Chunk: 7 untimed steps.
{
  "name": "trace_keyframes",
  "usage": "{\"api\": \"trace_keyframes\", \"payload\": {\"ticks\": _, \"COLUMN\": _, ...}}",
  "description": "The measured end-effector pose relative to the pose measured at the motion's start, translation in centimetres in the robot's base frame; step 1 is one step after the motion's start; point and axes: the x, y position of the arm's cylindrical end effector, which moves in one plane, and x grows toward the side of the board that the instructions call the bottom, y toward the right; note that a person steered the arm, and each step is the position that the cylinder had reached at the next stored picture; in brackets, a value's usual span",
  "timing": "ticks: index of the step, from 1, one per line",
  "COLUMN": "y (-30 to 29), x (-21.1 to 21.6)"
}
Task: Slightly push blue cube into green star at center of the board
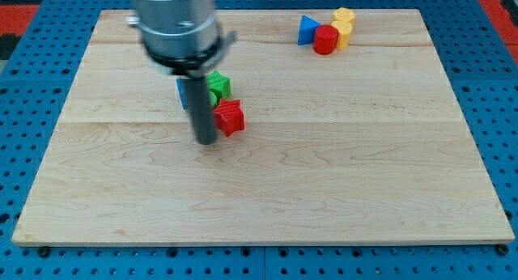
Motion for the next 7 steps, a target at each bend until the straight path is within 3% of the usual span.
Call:
{"api": "trace_keyframes", "payload": {"ticks": 2, "y": 9.1, "x": -2.3}}
{"api": "trace_keyframes", "payload": {"ticks": 3, "y": 10.0, "x": -3.1}}
{"api": "trace_keyframes", "payload": {"ticks": 4, "y": 9.3, "x": 1.7}}
{"api": "trace_keyframes", "payload": {"ticks": 5, "y": 4.4, "x": 0.8}}
{"api": "trace_keyframes", "payload": {"ticks": 7, "y": 4.3, "x": -4.5}}
